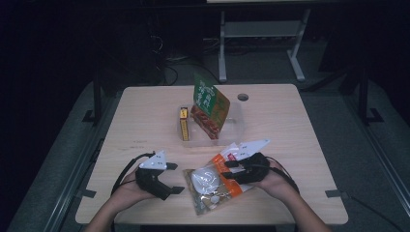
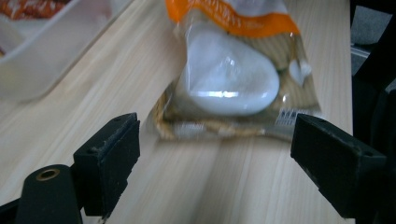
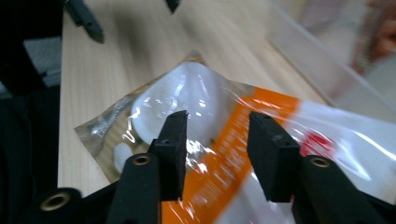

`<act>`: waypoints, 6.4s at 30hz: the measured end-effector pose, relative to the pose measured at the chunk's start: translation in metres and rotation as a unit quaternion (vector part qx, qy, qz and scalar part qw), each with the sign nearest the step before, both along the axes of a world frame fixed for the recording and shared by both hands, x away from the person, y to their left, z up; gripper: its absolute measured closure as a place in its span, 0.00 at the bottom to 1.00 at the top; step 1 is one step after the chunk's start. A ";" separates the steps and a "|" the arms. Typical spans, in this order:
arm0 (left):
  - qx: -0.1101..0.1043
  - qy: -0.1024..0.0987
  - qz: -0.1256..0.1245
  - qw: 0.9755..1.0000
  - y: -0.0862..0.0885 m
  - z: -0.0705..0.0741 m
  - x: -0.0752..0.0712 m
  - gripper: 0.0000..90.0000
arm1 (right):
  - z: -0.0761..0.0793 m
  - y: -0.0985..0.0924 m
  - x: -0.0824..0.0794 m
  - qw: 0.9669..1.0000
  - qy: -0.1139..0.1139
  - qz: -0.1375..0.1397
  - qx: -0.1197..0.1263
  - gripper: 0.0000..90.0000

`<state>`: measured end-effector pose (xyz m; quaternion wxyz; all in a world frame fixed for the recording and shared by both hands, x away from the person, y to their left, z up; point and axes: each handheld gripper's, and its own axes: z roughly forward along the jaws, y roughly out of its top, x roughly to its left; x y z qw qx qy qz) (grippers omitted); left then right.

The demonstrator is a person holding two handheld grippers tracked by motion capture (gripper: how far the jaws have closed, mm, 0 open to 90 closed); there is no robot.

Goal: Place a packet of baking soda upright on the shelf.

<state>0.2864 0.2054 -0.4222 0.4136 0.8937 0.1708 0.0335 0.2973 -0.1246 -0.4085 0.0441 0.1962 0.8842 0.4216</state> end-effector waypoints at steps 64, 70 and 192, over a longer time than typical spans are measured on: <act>-0.026 0.006 -0.072 0.997 -0.062 0.013 0.035 0.99 | 0.001 -0.070 0.006 0.995 0.041 -0.052 0.076 0.47; -0.029 -0.031 -0.076 0.996 -0.041 0.026 0.027 0.99 | 0.024 -0.047 0.019 0.995 0.038 0.005 0.087 0.44; -0.036 -0.031 0.000 0.999 0.015 0.007 0.006 0.39 | 0.136 -0.088 0.066 1.000 -0.007 -0.019 0.010 1.00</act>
